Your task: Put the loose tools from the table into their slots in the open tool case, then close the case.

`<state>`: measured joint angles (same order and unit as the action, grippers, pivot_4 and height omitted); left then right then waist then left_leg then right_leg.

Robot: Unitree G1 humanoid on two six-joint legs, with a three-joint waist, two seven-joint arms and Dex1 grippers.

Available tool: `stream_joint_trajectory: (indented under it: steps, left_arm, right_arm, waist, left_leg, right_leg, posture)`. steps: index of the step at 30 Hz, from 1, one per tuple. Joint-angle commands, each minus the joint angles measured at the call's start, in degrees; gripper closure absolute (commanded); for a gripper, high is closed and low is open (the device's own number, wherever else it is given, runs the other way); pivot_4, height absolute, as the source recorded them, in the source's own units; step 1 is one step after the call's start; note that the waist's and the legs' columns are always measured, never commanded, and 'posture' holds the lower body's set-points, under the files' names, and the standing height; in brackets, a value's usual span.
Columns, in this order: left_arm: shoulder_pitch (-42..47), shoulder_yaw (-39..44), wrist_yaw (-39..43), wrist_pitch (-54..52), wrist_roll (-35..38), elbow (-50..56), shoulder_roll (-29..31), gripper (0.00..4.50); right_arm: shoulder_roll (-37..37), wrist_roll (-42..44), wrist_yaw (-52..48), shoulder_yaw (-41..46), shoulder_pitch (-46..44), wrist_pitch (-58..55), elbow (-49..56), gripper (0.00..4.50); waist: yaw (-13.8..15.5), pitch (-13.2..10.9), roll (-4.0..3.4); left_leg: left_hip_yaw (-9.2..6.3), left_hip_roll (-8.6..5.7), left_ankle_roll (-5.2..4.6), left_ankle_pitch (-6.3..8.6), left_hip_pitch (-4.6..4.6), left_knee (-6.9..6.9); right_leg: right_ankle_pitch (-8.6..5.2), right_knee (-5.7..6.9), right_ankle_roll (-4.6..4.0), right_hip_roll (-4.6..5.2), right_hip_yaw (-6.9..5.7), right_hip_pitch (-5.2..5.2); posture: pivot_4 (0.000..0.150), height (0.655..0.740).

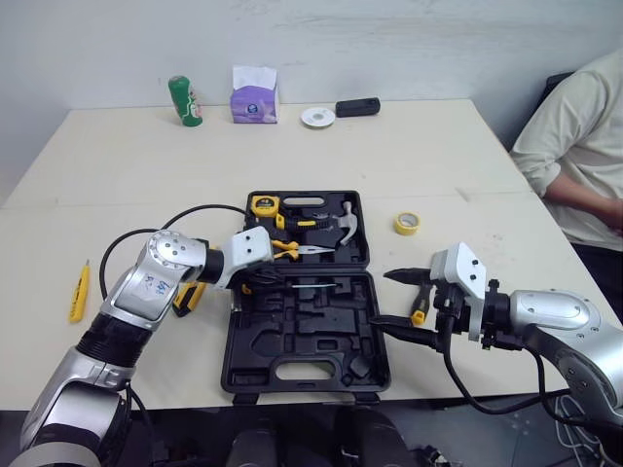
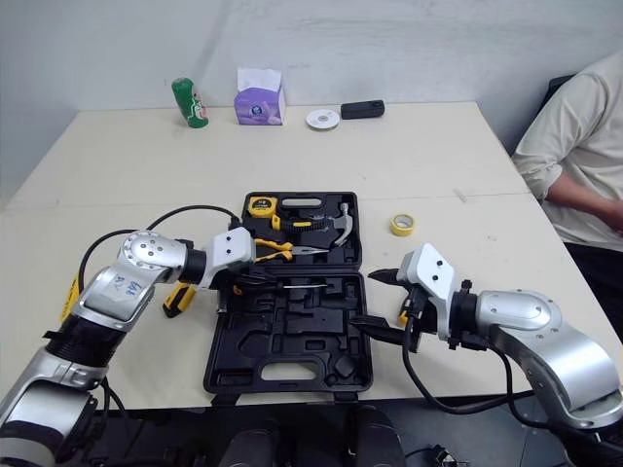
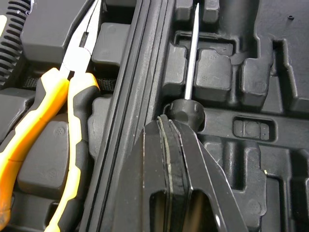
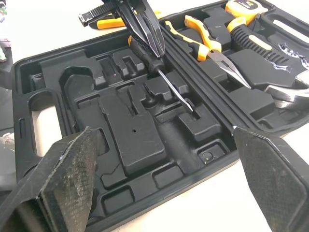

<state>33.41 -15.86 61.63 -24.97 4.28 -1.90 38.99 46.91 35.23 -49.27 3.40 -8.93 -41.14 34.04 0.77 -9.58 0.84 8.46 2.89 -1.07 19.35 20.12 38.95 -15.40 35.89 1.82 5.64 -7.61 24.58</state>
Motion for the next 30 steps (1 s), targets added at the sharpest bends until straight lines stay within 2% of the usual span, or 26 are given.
stream_joint_trajectory:
  steps: [1, 15, 21, 24, 30]
  left_arm:
    - [-3.46, -2.86, 0.95, -1.87, -0.19, -2.55, -1.59, 4.45]
    - [-3.16, -1.42, 1.81, -1.86, -0.05, -5.62, -3.28, 4.45]
    - [-0.96, 1.50, 1.90, -1.81, 2.14, -5.63, -3.42, 4.45]
    - [0.09, 5.51, 2.67, -1.78, 6.35, -4.73, -4.52, 4.45]
    - [-0.14, 7.75, 2.78, -1.09, 9.65, -2.07, -5.32, 4.45]
  right_arm:
    - [0.41, 0.25, -0.20, 0.62, -0.80, 0.88, 0.97, 0.00]
    - [-0.15, -0.41, -0.33, -0.15, -1.66, 1.40, -0.42, 0.00]
    - [-0.28, -0.16, -0.18, 0.16, -1.44, 1.34, -0.08, 0.00]
    - [-0.62, -0.23, 0.05, -0.12, -1.44, 1.38, -0.06, 0.00]
    - [-0.97, -0.19, -0.03, -0.28, -1.42, 1.36, -0.05, 0.00]
  waist:
    - [0.17, 0.00, 0.00]
    - [0.60, 0.00, 0.00]
    - [0.59, -0.01, 0.01]
    - [0.59, -0.10, 0.02]
    - [0.57, -0.41, 0.11]
  left_leg:
    - [0.00, 0.00, -0.04, 0.02, 0.01, 0.01]
    - [0.00, 0.01, -0.08, 0.11, 0.02, 0.01]
    - [-0.01, 0.02, -0.12, 0.15, 0.06, 0.01]
    - [0.00, 0.01, -0.12, 0.15, 0.09, 0.01]
    - [0.01, 0.01, -0.07, 0.12, 0.56, 0.04]
  right_leg:
    - [0.00, 0.00, 0.00, 0.00, -0.01, 0.00]
    - [-0.01, -0.07, 0.02, 0.03, -0.01, 0.01]
    - [-0.01, -0.12, 0.04, 0.04, -0.04, 0.03]
    - [-0.01, -0.13, 0.04, 0.04, -0.05, 0.06]
    - [0.00, -0.06, 0.06, 0.04, -0.05, 0.60]
  posture:
    - [0.150, 0.7252]
    - [0.150, 0.7252]
    - [0.150, 0.7252]
    - [0.150, 0.7252]
    - [0.150, 0.7252]
